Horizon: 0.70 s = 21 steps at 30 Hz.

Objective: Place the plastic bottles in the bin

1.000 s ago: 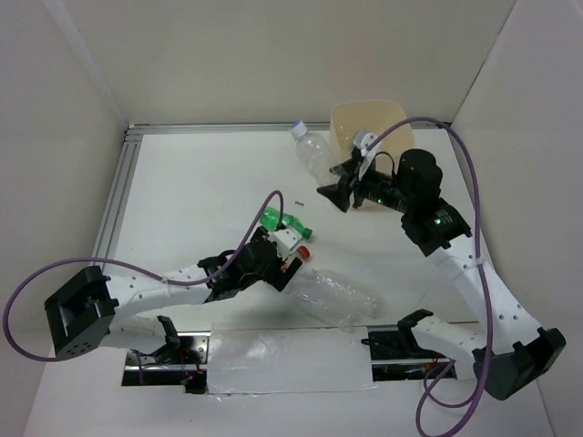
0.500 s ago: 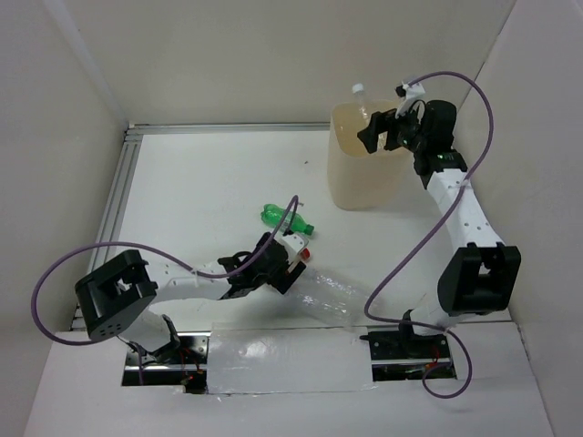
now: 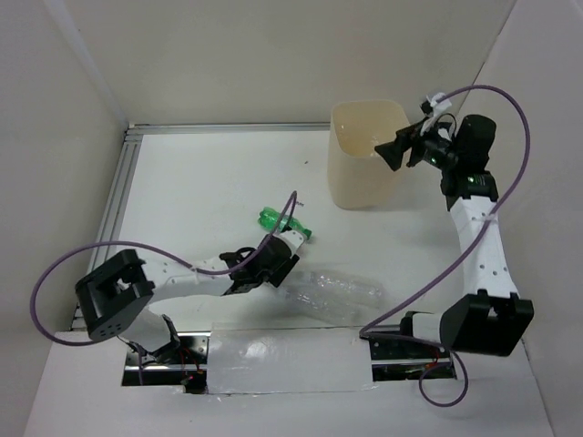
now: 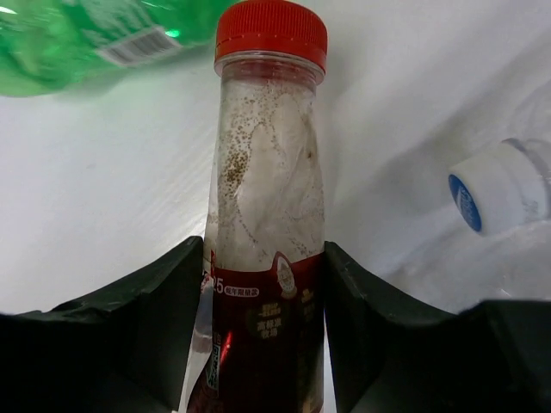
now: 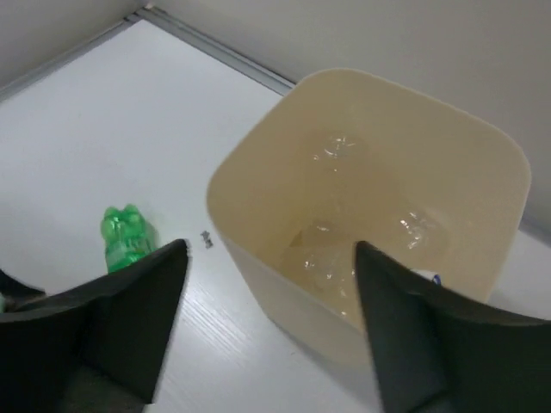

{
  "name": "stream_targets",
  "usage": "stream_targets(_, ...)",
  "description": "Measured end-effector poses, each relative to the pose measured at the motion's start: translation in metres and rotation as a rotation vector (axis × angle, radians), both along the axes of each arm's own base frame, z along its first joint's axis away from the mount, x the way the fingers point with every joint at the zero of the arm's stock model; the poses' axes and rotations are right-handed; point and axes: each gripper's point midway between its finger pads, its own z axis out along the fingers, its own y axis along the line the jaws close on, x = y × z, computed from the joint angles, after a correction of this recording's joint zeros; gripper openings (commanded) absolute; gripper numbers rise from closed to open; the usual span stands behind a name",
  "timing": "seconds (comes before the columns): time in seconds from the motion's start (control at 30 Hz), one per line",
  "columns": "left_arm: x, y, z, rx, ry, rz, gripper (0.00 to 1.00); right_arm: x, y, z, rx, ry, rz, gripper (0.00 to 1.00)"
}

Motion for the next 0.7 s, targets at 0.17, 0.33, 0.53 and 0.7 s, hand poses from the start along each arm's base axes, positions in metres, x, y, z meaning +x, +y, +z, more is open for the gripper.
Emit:
stream_targets(0.17, 0.004, -0.01, 0.094, -0.167, -0.106, -0.007, 0.04, -0.057, -0.004, -0.006, -0.125, -0.095, 0.11, 0.16)
stream_targets(0.33, 0.025, -0.042, 0.246, -0.482, -0.344, -0.044, 0.03, -0.091, 0.004, -0.047, -0.249, -0.081, 0.255, 0.14)
stream_targets(0.53, 0.09, -0.106, 0.357, -0.695, -0.529, -0.09, 0.05, -0.134, 0.01, -0.132, -0.34, 0.047, 0.427, 0.94)
stream_targets(0.7, 0.156, -0.167, 0.389, -0.803, -0.588, -0.111, 0.25, -0.169, 0.014, -0.177, -0.403, 0.1, 0.535, 0.95)
